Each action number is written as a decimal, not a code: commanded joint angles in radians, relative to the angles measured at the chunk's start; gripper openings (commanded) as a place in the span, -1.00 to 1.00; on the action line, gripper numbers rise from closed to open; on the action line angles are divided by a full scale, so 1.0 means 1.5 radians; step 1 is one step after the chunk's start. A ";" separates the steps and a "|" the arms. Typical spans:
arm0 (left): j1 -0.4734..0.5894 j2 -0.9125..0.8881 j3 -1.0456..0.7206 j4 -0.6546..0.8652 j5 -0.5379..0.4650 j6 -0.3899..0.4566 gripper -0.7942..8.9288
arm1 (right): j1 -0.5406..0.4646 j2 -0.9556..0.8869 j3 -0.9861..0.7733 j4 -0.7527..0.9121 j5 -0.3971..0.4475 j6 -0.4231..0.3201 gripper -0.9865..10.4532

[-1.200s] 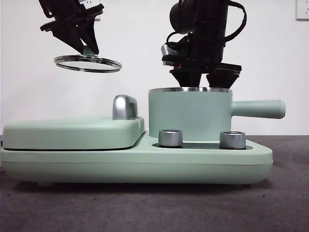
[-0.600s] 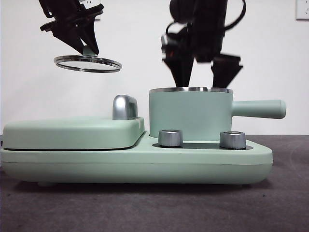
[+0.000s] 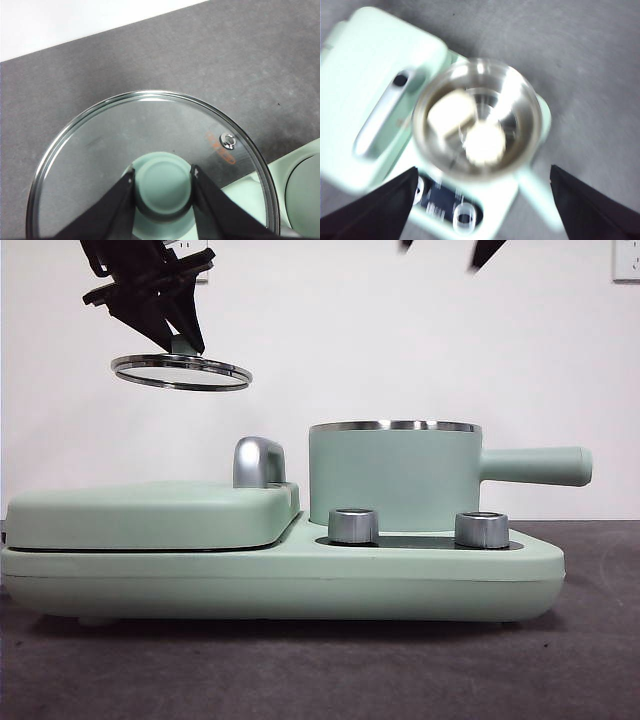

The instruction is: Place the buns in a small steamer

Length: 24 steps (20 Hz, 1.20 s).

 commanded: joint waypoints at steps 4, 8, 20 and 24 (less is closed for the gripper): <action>-0.036 -0.001 0.028 0.006 0.003 -0.009 -0.80 | 0.012 -0.272 -0.233 -0.039 0.018 0.038 -0.09; -0.094 -0.001 0.028 0.004 0.003 -0.047 -0.80 | 0.023 -0.514 -0.446 0.087 0.018 0.051 -0.09; -0.294 -0.001 0.028 0.009 0.003 -0.048 -0.80 | 0.033 -0.898 -0.706 0.159 -0.058 0.050 -0.09; -0.329 0.005 0.028 0.015 0.003 -0.024 -0.80 | 0.033 -0.898 -0.706 0.161 -0.052 0.050 -0.09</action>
